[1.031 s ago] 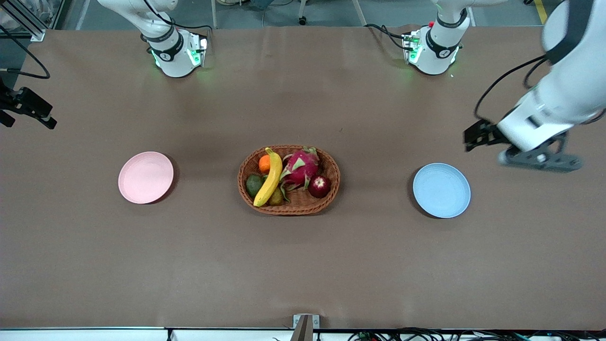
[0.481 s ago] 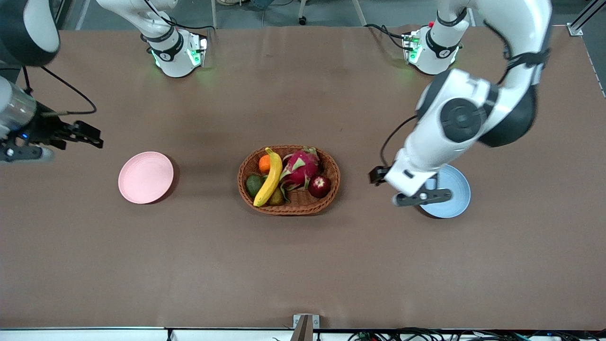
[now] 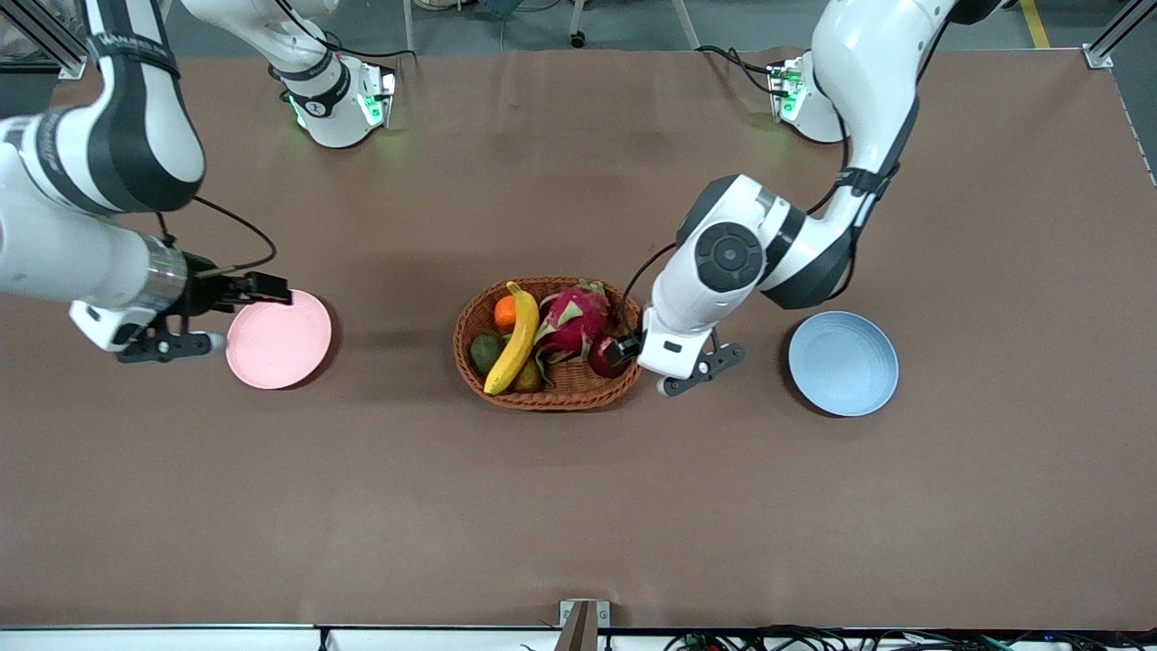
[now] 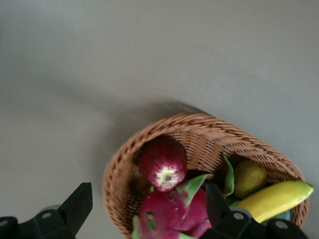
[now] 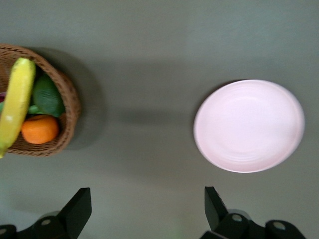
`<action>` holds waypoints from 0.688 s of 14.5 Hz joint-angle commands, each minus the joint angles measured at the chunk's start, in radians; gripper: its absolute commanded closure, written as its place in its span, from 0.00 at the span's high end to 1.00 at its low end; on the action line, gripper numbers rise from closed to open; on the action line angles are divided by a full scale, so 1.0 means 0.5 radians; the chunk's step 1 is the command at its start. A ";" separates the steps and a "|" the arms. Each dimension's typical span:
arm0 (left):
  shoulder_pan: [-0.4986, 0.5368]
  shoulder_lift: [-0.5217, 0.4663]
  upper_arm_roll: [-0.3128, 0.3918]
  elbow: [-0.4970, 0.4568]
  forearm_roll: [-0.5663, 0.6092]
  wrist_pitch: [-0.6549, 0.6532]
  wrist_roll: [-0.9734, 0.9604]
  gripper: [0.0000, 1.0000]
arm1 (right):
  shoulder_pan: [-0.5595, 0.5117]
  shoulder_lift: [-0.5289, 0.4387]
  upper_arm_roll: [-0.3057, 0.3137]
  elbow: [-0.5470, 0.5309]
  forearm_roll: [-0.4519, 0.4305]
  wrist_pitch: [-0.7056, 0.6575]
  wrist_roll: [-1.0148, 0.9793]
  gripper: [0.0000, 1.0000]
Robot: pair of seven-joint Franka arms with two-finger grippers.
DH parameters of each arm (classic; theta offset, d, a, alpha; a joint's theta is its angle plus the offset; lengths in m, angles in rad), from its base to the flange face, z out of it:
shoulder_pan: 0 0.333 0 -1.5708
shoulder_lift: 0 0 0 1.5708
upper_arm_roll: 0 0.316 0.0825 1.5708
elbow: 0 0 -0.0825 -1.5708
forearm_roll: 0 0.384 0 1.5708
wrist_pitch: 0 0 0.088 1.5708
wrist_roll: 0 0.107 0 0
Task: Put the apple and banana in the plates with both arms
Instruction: 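Grasp the red apple with the left gripper while the right grasps banana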
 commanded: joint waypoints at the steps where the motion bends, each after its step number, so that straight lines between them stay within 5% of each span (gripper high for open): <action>1: -0.074 0.115 0.018 0.041 -0.016 0.099 -0.238 1.00 | 0.063 0.114 -0.017 0.035 0.112 0.062 0.026 1.00; 4: -0.087 0.188 0.018 0.016 -0.019 0.175 -0.337 1.00 | 0.272 0.258 -0.014 0.035 0.151 0.239 0.054 1.00; 7: -0.120 0.244 0.018 -0.005 -0.016 0.304 -0.469 1.00 | 0.407 0.402 -0.017 0.038 0.457 0.433 0.051 0.98; 10: -0.126 0.271 0.018 -0.020 -0.019 0.308 -0.481 0.95 | 0.545 0.497 -0.017 0.044 0.529 0.602 0.148 0.97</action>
